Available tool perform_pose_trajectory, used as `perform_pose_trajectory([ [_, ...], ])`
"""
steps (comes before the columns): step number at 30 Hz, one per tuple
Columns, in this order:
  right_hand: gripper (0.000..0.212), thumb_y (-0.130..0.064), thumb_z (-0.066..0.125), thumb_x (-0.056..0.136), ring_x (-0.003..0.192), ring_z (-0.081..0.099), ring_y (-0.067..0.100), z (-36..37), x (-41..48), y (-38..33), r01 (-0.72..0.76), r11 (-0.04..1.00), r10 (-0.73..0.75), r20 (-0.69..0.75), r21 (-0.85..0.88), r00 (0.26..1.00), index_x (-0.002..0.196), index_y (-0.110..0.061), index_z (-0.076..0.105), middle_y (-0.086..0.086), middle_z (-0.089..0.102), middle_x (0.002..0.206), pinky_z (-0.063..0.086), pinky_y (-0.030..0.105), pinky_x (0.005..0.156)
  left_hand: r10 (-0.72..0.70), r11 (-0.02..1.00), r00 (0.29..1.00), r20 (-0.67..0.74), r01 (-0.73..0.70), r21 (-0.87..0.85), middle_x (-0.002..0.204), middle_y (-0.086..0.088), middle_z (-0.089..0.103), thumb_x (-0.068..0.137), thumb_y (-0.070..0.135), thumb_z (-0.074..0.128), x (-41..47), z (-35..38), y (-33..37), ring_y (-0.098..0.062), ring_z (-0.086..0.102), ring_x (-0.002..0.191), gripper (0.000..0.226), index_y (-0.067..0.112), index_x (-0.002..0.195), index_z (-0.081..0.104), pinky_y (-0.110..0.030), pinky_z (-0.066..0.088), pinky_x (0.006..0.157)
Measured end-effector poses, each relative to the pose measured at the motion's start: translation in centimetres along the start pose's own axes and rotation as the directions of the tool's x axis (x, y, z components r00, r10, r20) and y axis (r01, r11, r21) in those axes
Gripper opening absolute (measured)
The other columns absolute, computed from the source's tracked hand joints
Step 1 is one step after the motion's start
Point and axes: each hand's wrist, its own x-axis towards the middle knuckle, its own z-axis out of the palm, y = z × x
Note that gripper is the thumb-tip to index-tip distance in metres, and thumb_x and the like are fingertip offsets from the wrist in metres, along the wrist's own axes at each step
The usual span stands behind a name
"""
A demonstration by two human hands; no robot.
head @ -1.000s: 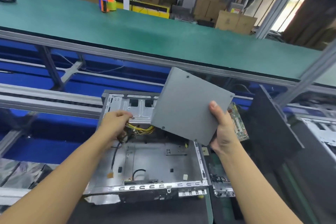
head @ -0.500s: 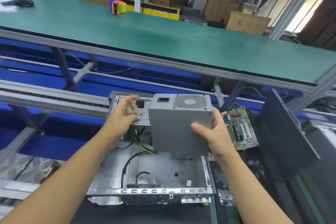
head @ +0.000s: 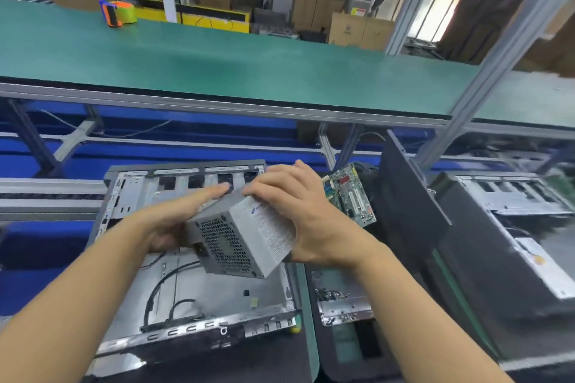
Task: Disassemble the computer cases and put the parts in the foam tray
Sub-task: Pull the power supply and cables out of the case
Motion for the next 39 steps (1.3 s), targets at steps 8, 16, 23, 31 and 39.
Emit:
perform_pose_trajectory([
  [8, 0.097, 0.006, 0.074, 0.072, 0.152, -0.006, 0.031, -5.7, -5.2, 1.3, -0.072, 0.971, 0.083, 0.037, -0.227, 0.996, 0.149, -0.041, 0.039, -0.003, 0.007, 0.166, 0.007, 0.055, 0.123, 0.054, 0.988, 0.986, 0.155, -0.03, -0.154, 0.11, -0.024, 0.071, 0.065, 0.073, 0.069, 1.5, 7.1, 0.8, -0.038, 0.072, 0.088, 0.075, 0.014, 0.111, 0.073, -0.049, 0.058, 0.07],
  [16, 0.107, -0.017, 0.081, 0.083, 0.149, -0.026, 0.022, -7.9, -11.7, 2.1, -0.5, 0.856, 0.493, -0.085, -0.131, 0.866, 0.148, -0.064, 0.01, -0.015, -0.037, 0.158, 0.005, 0.058, 0.12, 0.232, 0.936, 0.96, 0.157, -0.177, -0.303, 0.1, -0.014, 0.075, 0.067, 0.067, 0.066, 3.7, 16.8, 1.4, -0.026, 0.073, 0.077, 0.062, 0.017, 0.103, 0.076, -0.04, 0.06, 0.064],
  [23, 0.094, 0.004, 0.063, 0.089, 0.147, 0.015, -0.005, -10.7, -17.8, 2.1, -0.698, 0.523, 0.77, 0.08, 0.489, 0.633, 0.142, -0.067, 0.031, -0.034, -0.021, 0.157, 0.04, 0.027, 0.112, 0.242, 0.924, 0.944, 0.222, -0.155, -0.351, 0.106, -0.014, 0.073, 0.066, 0.065, 0.071, 4.9, 23.9, 0.6, -0.027, 0.071, 0.081, 0.061, 0.022, 0.108, 0.073, -0.043, 0.057, 0.071],
  [31, 0.079, -0.057, 0.082, 0.058, 0.116, 0.056, 0.018, -8.6, -21.5, 0.6, -0.709, 0.21, 0.977, -0.178, 0.673, 0.121, 0.117, -0.07, 0.03, -0.008, 0.036, 0.142, 0.057, 0.05, 0.09, 0.46, 0.886, 0.867, 0.189, -0.437, -0.153, 0.12, -0.014, 0.069, 0.077, 0.046, 0.076, 5.1, 31.5, -1.5, -0.036, 0.063, 0.114, 0.048, 0.014, 0.113, 0.069, -0.043, 0.054, 0.092],
  [39, 0.095, -0.032, 0.082, 0.058, 0.116, 0.056, 0.013, -10.3, -29.1, 4.6, -0.793, 0.308, 0.949, -0.233, 0.526, 0.214, 0.137, -0.061, 0.039, -0.013, 0.048, 0.133, 0.057, 0.042, 0.087, 0.438, 0.899, 0.898, -0.037, -0.438, -0.009, 0.099, -0.017, 0.064, 0.088, -0.013, 0.048, 12.7, 31.3, 1.9, -0.018, 0.068, 0.068, 0.042, 0.024, 0.097, 0.067, -0.024, 0.05, 0.047],
])
